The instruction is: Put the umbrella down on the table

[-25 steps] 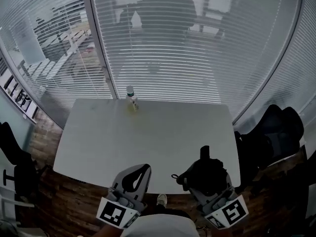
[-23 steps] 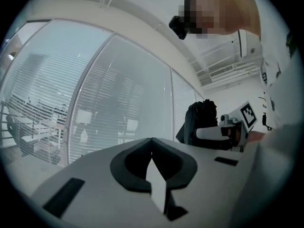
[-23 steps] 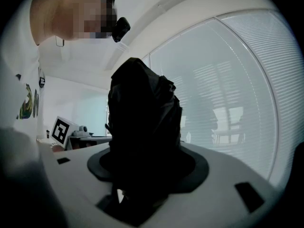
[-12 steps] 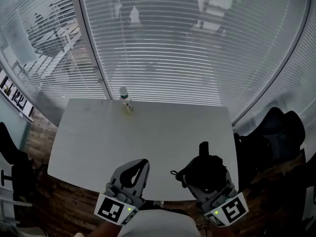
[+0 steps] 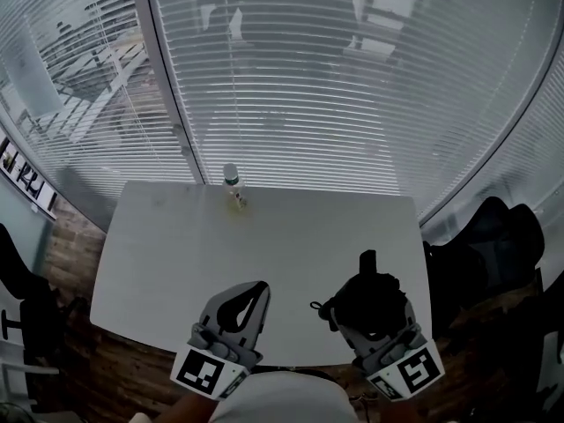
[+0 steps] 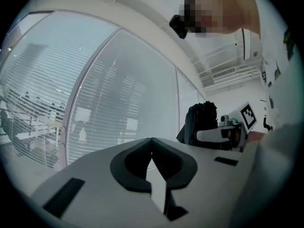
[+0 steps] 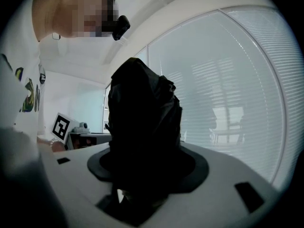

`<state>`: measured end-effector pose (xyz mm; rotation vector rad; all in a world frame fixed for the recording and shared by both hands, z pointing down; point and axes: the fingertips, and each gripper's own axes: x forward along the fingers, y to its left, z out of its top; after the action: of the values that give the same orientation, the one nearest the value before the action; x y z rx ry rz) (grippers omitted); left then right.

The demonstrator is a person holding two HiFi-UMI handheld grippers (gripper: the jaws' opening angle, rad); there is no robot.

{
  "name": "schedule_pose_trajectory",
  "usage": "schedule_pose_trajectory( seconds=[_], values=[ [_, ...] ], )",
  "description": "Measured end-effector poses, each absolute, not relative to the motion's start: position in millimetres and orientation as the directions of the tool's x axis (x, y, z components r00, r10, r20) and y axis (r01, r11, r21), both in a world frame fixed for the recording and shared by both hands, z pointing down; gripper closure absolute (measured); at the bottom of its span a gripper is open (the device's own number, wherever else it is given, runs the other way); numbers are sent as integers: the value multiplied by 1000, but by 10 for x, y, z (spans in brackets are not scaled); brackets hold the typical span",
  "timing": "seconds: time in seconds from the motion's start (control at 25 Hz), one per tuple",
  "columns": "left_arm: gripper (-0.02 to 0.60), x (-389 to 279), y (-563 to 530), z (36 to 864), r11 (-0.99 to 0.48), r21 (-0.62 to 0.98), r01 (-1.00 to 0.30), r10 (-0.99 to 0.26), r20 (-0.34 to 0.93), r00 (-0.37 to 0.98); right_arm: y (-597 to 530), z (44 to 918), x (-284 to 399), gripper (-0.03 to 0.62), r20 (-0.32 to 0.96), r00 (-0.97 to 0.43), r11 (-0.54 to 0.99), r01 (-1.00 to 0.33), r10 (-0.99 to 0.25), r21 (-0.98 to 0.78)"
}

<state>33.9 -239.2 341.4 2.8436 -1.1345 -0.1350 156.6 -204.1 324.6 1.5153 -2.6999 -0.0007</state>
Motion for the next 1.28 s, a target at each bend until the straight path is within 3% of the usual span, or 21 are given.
schedule_pose_trajectory(
  seconds=[0.24, 0.64, 1.28],
  values=[
    [571, 7, -2562, 3462, -727, 104, -679, -686, -67, 724, -2187, 3329, 1264, 338, 82, -497, 504, -857, -864, 111],
    [571, -250, -2598, 3521, -736, 127, -665, -675, -62, 735, -2345, 3732, 1018, 338, 315, -417, 513, -781, -853, 355],
    [571, -378, -2561, 3680, -734, 150, -663, -674, -38, 738, -2468, 4797, 1002, 339, 578, -179, 579, -501, -796, 643]
  ],
)
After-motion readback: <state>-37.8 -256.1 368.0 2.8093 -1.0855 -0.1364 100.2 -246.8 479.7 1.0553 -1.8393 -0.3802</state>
